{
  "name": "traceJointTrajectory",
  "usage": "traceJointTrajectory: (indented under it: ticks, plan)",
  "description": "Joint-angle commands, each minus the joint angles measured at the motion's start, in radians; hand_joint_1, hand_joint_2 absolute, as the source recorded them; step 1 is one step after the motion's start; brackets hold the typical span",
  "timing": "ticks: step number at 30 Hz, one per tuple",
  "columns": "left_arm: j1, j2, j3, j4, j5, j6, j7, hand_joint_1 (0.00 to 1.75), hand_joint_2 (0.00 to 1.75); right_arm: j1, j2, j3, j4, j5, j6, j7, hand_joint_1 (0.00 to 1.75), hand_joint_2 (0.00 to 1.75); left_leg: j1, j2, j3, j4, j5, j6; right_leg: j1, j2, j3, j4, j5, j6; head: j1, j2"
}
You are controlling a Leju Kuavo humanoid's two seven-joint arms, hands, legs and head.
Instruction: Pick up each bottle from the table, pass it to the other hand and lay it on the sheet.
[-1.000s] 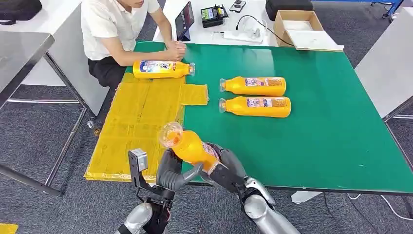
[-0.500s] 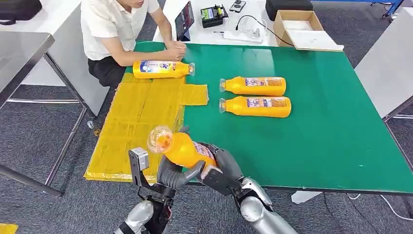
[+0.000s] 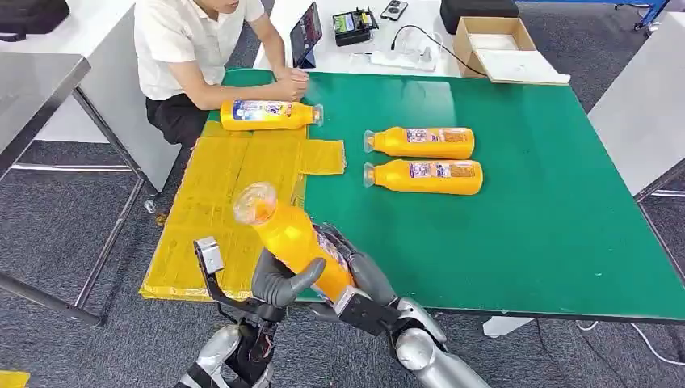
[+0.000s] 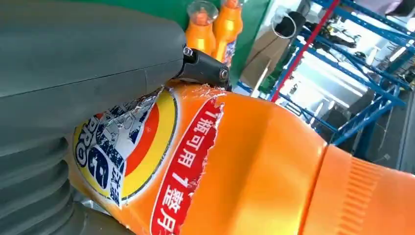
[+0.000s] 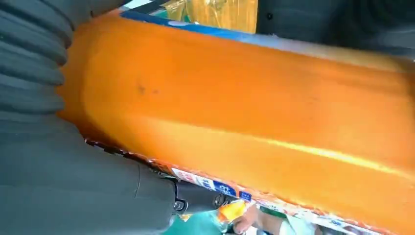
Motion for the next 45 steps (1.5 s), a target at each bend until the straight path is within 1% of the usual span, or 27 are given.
traceJointTrajectory:
  ticks: [1,2,3,5,8,12,13,15,16,17,18,20,21,22,23,24,25,27,28,31,35,38,40,41,42,43,45]
  plan:
    - [-0.067,0.008,0.055,0.096,-0.013,0.151,0.026,1.75,1.75,0.055,0.019,0.007,-0.048,0.002,-0.085,-0.025,0.00,0.00,0.000,0.001,0.006,-0.002,-0.001,0.002,0.001,-0.002,0.005,-0.001,-0.001,-0.003,0.000,0.000]
    - [-0.101,0.018,0.031,0.120,-0.222,0.337,-0.090,1.75,1.75,0.076,0.023,0.002,-0.081,0.006,-0.120,-0.047,0.00,0.00,0.000,0.001,0.004,-0.001,-0.001,0.001,0.001,-0.001,0.003,-0.001,-0.001,-0.002,0.000,0.000]
    - [-0.117,0.014,0.040,0.137,-0.274,0.388,-0.107,1.75,1.75,0.086,0.024,0.004,-0.102,0.005,-0.127,-0.052,0.00,0.00,0.000,0.000,0.002,-0.001,0.000,0.001,0.000,-0.001,0.002,0.000,-0.001,-0.002,0.000,0.000]
    - [-0.141,0.023,0.064,0.156,-0.307,0.396,-0.090,1.75,1.75,0.101,0.030,0.007,-0.138,0.011,-0.149,-0.060,0.00,0.00,0.000,-0.001,0.001,-0.001,0.000,0.001,0.001,-0.003,0.001,0.000,-0.001,-0.002,0.001,0.000]
    - [-0.139,0.022,0.068,0.156,-0.309,0.390,-0.088,1.75,1.75,0.100,0.028,0.007,-0.141,0.012,-0.150,-0.058,0.00,0.00,0.000,0.001,0.004,-0.001,-0.001,0.001,0.001,-0.001,0.003,0.000,-0.001,-0.003,0.000,0.000]
    - [-0.134,0.020,0.069,0.151,-0.313,0.388,-0.088,1.75,1.75,0.097,0.028,0.007,-0.135,0.012,-0.149,-0.058,0.00,0.00,0.000,0.002,0.003,-0.001,-0.001,0.002,0.001,0.000,0.002,-0.001,0.000,-0.002,0.000,0.000]
    - [-0.145,0.036,0.050,0.157,-0.373,0.413,-0.082,1.75,1.75,0.100,0.032,0.001,-0.137,0.024,-0.179,-0.077,0.00,0.00,0.000,0.001,0.002,-0.001,0.000,0.001,0.001,-0.001,0.001,-0.001,0.000,-0.001,0.000,0.000]
    - [-0.189,0.086,0.019,0.182,-0.541,0.471,-0.070,1.75,1.75,0.104,0.041,0.001,-0.156,0.058,-0.232,-0.101,0.00,0.00,0.000,0.002,0.005,-0.002,-0.001,0.002,0.001,-0.001,0.004,-0.001,-0.001,-0.003,0.000,0.000]
    - [-0.212,0.110,0.011,0.200,-0.641,0.486,-0.044,1.75,1.75,0.104,0.039,0.007,-0.172,0.076,-0.243,-0.103,0.00,0.00,0.000,0.001,0.002,-0.001,0.000,0.001,0.001,-0.001,0.002,0.000,-0.001,-0.002,0.000,0.000]
    - [-0.221,0.111,0.056,0.212,-0.730,0.488,-0.013,1.75,1.75,0.110,0.039,0.009,-0.197,0.087,-0.239,-0.093,0.00,0.00,0.000,0.002,0.004,-0.002,-0.001,0.001,0.001,-0.001,0.003,-0.001,-0.001,-0.003,0.000,0.000]
    - [-0.231,0.115,0.082,0.222,-0.796,0.486,0.006,1.75,1.75,0.115,0.037,0.012,-0.212,0.107,-0.241,-0.083,0.00,0.00,0.001,0.002,0.002,-0.001,0.000,0.001,0.001,0.000,0.002,0.000,-0.001,-0.003,0.000,0.000]
    - [-0.263,0.141,0.101,0.261,-1.005,0.512,0.098,1.75,1.75,0.123,0.032,0.018,-0.230,0.174,-0.267,-0.061,0.00,0.00,0.001,0.002,0.003,-0.001,0.000,0.001,0.001,0.000,0.002,0.000,-0.001,-0.003,0.000,0.000]
    - [-0.271,0.147,0.122,0.261,-1.085,0.488,0.128,1.75,1.75,0.130,0.030,0.012,-0.234,0.187,-0.268,-0.055,0.00,0.00,0.001,0.003,0.004,-0.002,0.000,0.001,0.001,0.000,0.003,0.000,-0.001,-0.003,0.000,0.000]
    - [-0.287,0.160,0.115,0.281,-1.170,0.489,0.166,1.75,1.75,0.137,0.028,0.008,-0.236,0.192,-0.269,-0.054,0.00,0.00,0.001,0.002,0.002,-0.001,0.000,0.000,0.001,0.000,0.001,0.000,0.000,-0.002,0.000,0.000]
    - [-0.294,0.158,0.128,0.288,-1.244,0.469,0.199,1.75,1.75,0.145,0.030,-0.002,-0.238,0.193,-0.257,-0.054,0.00,0.00,0.001,0.002,0.004,-0.002,0.000,0.001,0.002,-0.001,0.004,-0.001,-0.001,-0.003,0.000,0.000]
    - [-0.322,0.159,0.129,0.326,-1.349,0.446,0.258,1.75,1.75,0.152,0.033,-0.012,-0.242,0.191,-0.240,-0.062,0.00,0.00,0.002,0.002,0.002,-0.001,0.000,0.000,0.002,0.000,0.002,0.000,0.000,-0.002,0.000,0.000]
    - [-0.365,0.155,0.119,0.383,-1.456,0.430,0.329,1.75,1.75,0.154,0.035,-0.015,-0.243,0.194,-0.230,-0.067,0.00,0.00,0.002,0.002,0.004,-0.002,0.000,0.000,0.002,-0.001,0.003,-0.001,0.000,-0.003,0.000,0.000]
    - [-0.454,0.122,0.133,0.521,-1.539,0.397,0.383,1.75,1.75,0.154,0.049,-0.022,-0.239,0.190,-0.212,-0.074,0.00,0.00,0.002,0.000,0.003,-0.001,0.001,0.000,0.002,-0.003,0.003,0.000,-0.001,-0.003,0.000,0.000]
    - [-0.506,0.096,0.153,0.599,-1.539,0.372,0.369,1.75,1.75,0.152,0.055,-0.019,-0.233,0.186,-0.202,-0.081,0.00,0.00,0.002,-0.003,0.001,0.000,0.002,-0.001,0.002,-0.005,0.002,0.001,-0.001,-0.002,0.000,0.000]
    - [-0.582,0.070,0.182,0.721,-1.509,0.327,0.348,1.75,1.75,0.151,0.064,-0.009,-0.218,0.172,-0.195,-0.094,0.00,0.00,0.002,-0.002,0.002,0.000,0.002,0.000,0.002,-0.005,0.003,0.001,-0.001,-0.003,0.000,0.000]
    - [-0.586,0.073,0.186,0.734,-1.506,0.333,0.338,1.75,1.75,0.149,0.064,-0.007,-0.213,0.170,-0.197,-0.097,0.00,0.00,0.002,0.001,0.001,-0.001,0.002,-0.001,0.001,-0.001,0.001,0.000,0.000,-0.002,0.000,0.000]
    - [-0.583,0.073,0.185,0.733,-1.506,0.335,0.337,1.75,1.75,0.149,0.063,-0.007,-0.214,0.170,-0.197,-0.097,0.00,0.00,0.002,0.001,0.004,-0.001,0.001,0.000,0.002,-0.001,0.003,0.000,-0.001,-0.002,0.000,0.000]
    - [-0.583,0.073,0.185,0.733,-1.506,0.335,0.337,1.75,1.75,0.149,0.063,-0.007,-0.214,0.170,-0.197,-0.097,0.00,0.00,0.002,0.000,0.001,0.000,0.002,-0.001,0.002,-0.001,0.000,0.001,0.000,-0.001,0.000,0.000]
    - [-0.583,0.073,0.185,0.733,-1.506,0.335,0.337,1.75,1.75,0.149,0.063,-0.007,-0.214,0.170,-0.197,-0.097,0.00,0.00,0.002,0.001,0.004,-0.001,0.001,0.000,0.002,-0.001,0.003,0.000,-0.001,-0.002,0.000,0.000]
    - [-0.583,0.073,0.185,0.733,-1.506,0.335,0.337,1.75,1.75,0.149,0.063,-0.007,-0.214,0.170,-0.197,-0.097,0.00,0.00,0.002,0.001,0.001,0.000,0.002,-0.001,0.002,-0.001,0.001,0.001,0.000,-0.001,0.000,0.000]
    - [-0.583,0.073,0.185,0.733,-1.506,0.335,0.337,1.75,1.75,0.149,0.063,-0.007,-0.214,0.170,-0.197,-0.097,0.00,0.00,0.002,0.001,0.003,0.000,0.001,0.000,0.002,-0.001,0.003,0.000,-0.001,-0.002,0.000,0.000]
    - [-0.608,0.074,0.199,0.769,-1.489,0.292,0.353,1.75,1.75,0.155,0.065,-0.007,-0.217,0.154,-0.199,-0.107,0.00,0.00,0.002,0.001,0.002,0.000,0.002,0.000,0.002,-0.001,0.002,0.001,0.000,-0.002,0.000,0.000]
